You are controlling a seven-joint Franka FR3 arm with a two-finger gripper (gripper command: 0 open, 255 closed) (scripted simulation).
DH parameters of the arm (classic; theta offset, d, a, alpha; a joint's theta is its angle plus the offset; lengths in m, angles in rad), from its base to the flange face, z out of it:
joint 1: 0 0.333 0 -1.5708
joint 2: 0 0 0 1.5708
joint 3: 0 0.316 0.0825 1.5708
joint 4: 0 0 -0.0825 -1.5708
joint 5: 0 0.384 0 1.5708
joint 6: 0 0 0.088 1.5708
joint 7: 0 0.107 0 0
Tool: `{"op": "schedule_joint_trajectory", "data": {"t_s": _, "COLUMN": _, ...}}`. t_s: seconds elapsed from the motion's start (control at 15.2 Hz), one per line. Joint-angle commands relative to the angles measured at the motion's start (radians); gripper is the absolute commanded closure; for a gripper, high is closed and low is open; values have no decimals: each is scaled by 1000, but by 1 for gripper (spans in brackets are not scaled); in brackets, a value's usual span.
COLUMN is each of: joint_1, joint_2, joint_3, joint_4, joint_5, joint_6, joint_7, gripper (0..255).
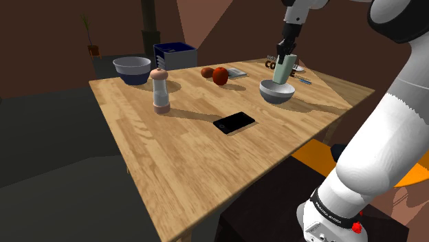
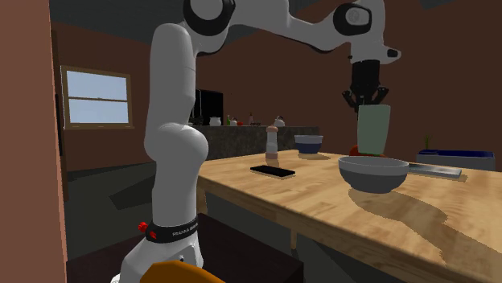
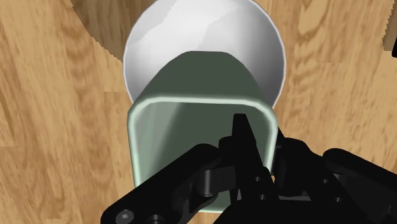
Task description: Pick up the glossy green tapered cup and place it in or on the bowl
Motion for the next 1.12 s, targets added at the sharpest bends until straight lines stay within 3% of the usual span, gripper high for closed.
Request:
{"op": "schedule_joint_trajectory", "data": {"t_s": 0.0, "joint_1": 2, "joint_2": -7, "joint_3": 1, "joint_4": -35, "joint_5": -3, "joint_6": 30, "joint_7": 2, "gripper": 255}}
{"op": "schedule_joint_trajectory", "data": {"t_s": 0.59, "joint_1": 2, "joint_2": -8, "joint_3": 1, "joint_4": -45, "joint_5": -3, "joint_6": 39, "joint_7": 3, "gripper": 255}}
{"op": "schedule_joint_trajectory", "data": {"t_s": 0.66, "joint_1": 2, "joint_2": -8, "joint_3": 1, "joint_4": -45, "joint_5": -3, "joint_6": 39, "joint_7": 3, "gripper": 0}}
{"op": "schedule_joint_trajectory", "data": {"t_s": 0.99, "joint_1": 2, "joint_2": -8, "joint_3": 1, "joint_4": -45, "joint_5": -3, "joint_6": 39, "joint_7": 3, "gripper": 0}}
{"op": "schedule_joint_trajectory", "data": {"t_s": 1.06, "joint_1": 1, "joint_2": -4, "joint_3": 1, "joint_4": -7, "joint_5": -2, "joint_6": 4, "joint_7": 1, "gripper": 0}}
